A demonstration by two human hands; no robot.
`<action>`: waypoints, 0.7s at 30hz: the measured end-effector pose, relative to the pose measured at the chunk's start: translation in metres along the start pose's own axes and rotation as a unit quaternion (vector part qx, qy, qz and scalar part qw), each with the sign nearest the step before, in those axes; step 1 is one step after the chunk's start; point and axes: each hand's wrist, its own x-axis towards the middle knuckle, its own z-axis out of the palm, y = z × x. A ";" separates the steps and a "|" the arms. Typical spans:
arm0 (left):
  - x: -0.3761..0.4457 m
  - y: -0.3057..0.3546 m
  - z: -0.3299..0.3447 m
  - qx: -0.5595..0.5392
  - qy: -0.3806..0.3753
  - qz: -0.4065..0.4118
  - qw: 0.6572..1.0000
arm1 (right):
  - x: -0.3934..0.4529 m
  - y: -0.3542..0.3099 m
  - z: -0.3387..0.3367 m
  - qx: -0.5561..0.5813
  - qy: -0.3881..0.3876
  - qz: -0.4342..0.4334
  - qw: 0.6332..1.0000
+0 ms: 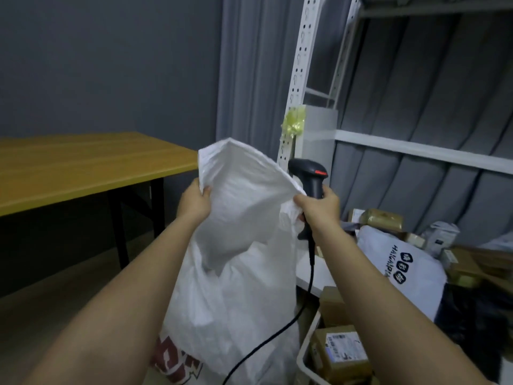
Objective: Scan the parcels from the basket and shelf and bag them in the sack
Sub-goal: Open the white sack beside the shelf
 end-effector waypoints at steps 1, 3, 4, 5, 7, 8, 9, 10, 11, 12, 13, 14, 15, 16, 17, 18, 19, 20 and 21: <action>-0.001 -0.017 0.007 0.023 -0.020 -0.008 1.000 | 0.004 0.018 -0.002 -0.012 0.005 0.027 1.000; -0.005 -0.058 0.026 0.066 -0.052 -0.036 0.996 | 0.012 0.060 -0.008 -0.029 0.016 0.102 0.994; -0.007 -0.078 0.035 0.086 -0.068 -0.051 0.993 | 0.016 0.082 -0.011 -0.035 0.022 0.137 0.990; -0.009 -0.099 0.046 0.107 -0.083 -0.066 0.989 | 0.020 0.106 -0.014 -0.040 0.024 0.162 0.986; -0.011 -0.134 0.065 0.148 -0.096 -0.091 0.980 | 0.029 0.154 -0.015 -0.062 0.014 0.190 0.980; -0.011 -0.148 0.073 0.174 -0.092 -0.097 0.976 | 0.032 0.175 -0.013 -0.078 0.005 0.203 0.976; -0.011 -0.160 0.082 0.208 -0.082 -0.098 0.970 | 0.036 0.192 -0.009 -0.088 -0.005 0.215 0.973; -0.008 -0.171 0.089 0.250 -0.067 -0.097 0.961 | 0.041 0.209 -0.004 -0.089 -0.012 0.224 0.970; -0.005 -0.180 0.095 0.295 -0.049 -0.094 0.950 | 0.046 0.223 0.004 -0.085 -0.015 0.233 0.969; -0.002 -0.187 0.101 0.330 -0.022 -0.095 0.939 | 0.051 0.234 0.013 -0.079 -0.017 0.239 0.968; 0.003 -0.193 0.106 0.347 0.011 -0.096 0.933 | 0.057 0.245 0.024 -0.070 -0.017 0.244 0.967; 0.008 -0.198 0.109 0.349 0.044 -0.098 0.931 | 0.063 0.253 0.035 -0.058 -0.018 0.251 0.966; 0.013 -0.201 0.111 0.342 0.073 -0.100 0.932 | 0.069 0.260 0.047 -0.045 -0.019 0.259 0.965; 0.019 -0.205 0.112 0.333 0.096 -0.091 0.934 | 0.075 0.268 0.060 -0.030 -0.019 0.268 0.963; 0.023 -0.210 0.114 0.330 0.111 -0.066 0.935 | 0.081 0.274 0.072 -0.014 -0.023 0.277 0.960; 0.024 -0.215 0.117 0.332 0.118 -0.021 0.936 | 0.086 0.279 0.084 0.002 -0.030 0.286 0.958; 0.023 -0.220 0.122 0.334 0.123 0.037 0.934 | 0.091 0.284 0.096 0.013 -0.039 0.295 0.955; 0.019 -0.227 0.128 0.334 0.131 0.098 0.928 | 0.095 0.288 0.108 0.019 -0.049 0.301 0.952; 0.013 -0.233 0.134 0.330 0.137 0.146 0.922 | 0.100 0.292 0.119 0.023 -0.062 0.306 0.950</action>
